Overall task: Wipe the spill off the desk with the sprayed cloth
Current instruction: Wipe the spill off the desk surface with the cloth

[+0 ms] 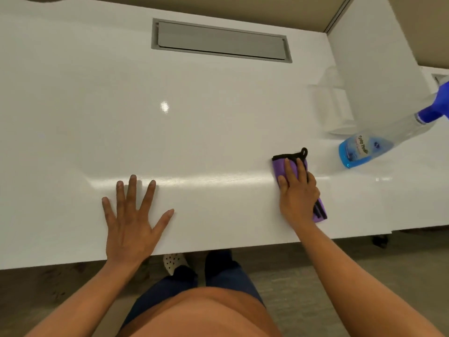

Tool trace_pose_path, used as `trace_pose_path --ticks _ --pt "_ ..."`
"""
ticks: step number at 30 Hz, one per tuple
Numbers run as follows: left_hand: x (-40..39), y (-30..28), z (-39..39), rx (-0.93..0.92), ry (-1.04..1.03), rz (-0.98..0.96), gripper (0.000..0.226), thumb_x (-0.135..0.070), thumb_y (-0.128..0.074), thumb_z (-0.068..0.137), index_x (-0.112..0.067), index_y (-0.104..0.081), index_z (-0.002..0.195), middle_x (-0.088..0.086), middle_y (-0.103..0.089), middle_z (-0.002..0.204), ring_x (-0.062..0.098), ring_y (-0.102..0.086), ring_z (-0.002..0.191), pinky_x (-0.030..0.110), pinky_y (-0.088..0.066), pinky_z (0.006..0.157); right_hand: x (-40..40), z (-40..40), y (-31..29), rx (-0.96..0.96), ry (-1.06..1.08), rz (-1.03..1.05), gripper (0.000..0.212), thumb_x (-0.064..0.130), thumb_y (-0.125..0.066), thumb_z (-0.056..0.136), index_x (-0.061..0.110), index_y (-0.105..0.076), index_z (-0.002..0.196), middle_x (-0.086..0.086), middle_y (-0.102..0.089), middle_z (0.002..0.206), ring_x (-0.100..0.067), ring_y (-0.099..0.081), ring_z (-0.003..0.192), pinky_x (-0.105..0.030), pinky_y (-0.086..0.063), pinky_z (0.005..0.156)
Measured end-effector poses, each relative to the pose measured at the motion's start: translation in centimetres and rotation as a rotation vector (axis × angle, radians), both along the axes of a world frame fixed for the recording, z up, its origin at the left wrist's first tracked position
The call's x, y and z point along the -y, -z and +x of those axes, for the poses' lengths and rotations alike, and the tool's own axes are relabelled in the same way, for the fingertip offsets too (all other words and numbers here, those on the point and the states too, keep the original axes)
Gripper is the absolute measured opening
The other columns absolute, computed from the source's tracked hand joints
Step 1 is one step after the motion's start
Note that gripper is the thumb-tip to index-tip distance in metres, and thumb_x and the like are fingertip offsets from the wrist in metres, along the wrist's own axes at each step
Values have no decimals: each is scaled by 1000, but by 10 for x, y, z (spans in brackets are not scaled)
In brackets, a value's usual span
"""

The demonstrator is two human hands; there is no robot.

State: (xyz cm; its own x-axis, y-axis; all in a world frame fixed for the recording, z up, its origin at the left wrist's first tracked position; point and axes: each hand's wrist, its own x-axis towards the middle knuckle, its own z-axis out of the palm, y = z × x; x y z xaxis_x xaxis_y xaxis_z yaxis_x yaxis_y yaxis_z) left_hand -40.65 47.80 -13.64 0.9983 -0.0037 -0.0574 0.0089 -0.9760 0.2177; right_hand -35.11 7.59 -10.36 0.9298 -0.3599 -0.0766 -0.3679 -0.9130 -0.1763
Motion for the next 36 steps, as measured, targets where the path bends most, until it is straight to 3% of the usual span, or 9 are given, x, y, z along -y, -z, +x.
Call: trace_pose_path --ticks 3,5,11,16,21,23,29,33,36 --pt "1 1 0 -17 -11 30 91 -84 -20 101 -32 -13 174 8 3 185 31 8 170 68 -3 133 -31 38 1 15 3 -13 50 38 -40 109 29 -37 159 -5 -27 171 -41 -36 144 -61 -35 108" --pt "1 1 0 -6 -24 42 92 -85 -20 100 -30 -12 175 9 4 184 32 8 170 68 -5 134 -73 46 1 24 -108 -16 51 37 -41 109 33 -35 160 -2 -26 172 -40 -36 144 -59 -35 109" --pt "1 1 -3 131 -57 2 101 -80 -34 99 -20 -4 175 14 1 184 34 1 170 69 -12 133 -200 8 0 -42 -670 59 54 41 -39 109 39 -26 162 4 -22 173 -34 -24 156 -58 -27 122" --pt "3 1 -2 154 -113 43 100 -78 -30 102 -13 -10 174 16 -3 183 36 -3 170 68 -12 134 -263 84 3 -51 -1167 48 52 48 -36 109 44 -27 160 8 -21 173 -34 -25 154 -58 -31 117" --pt "6 3 -1 127 -218 68 98 -73 -40 103 -9 -16 173 16 -6 183 35 -4 170 66 -11 134 -343 156 5 -37 -1615 -32 50 49 -35 108 47 -33 158 10 -24 172 -33 -30 152 -51 -34 111" --pt "7 4 -2 116 -230 73 96 -72 -41 104 -10 -19 173 15 -8 183 34 -6 170 65 -12 135 -373 173 5 -10 -1662 -39 49 47 -38 108 47 -34 157 11 -25 172 -32 -32 151 -49 -35 108" --pt "9 1 -1 102 -275 66 91 -72 -35 106 -7 -27 170 16 -13 182 33 -10 170 64 -13 135 -420 194 -1 -76 -1466 19 50 47 -38 108 47 -35 157 11 -22 172 -34 -28 152 -54 -31 113" --pt "8 0 -4 148 -252 39 91 -69 -32 108 -2 -24 169 19 -14 181 34 -11 170 65 -14 135 -363 168 -1 -77 -1605 79 50 49 -37 107 43 -41 156 9 -30 170 -33 -32 150 -51 -32 111" --pt "8 -1 -6 201 -232 12 92 -67 -33 110 0 -20 170 18 -12 182 33 -11 170 66 -13 134 -291 129 -4 -73 -1564 104 49 52 -33 108 44 -42 155 11 -31 170 -29 -31 151 -49 -32 110"
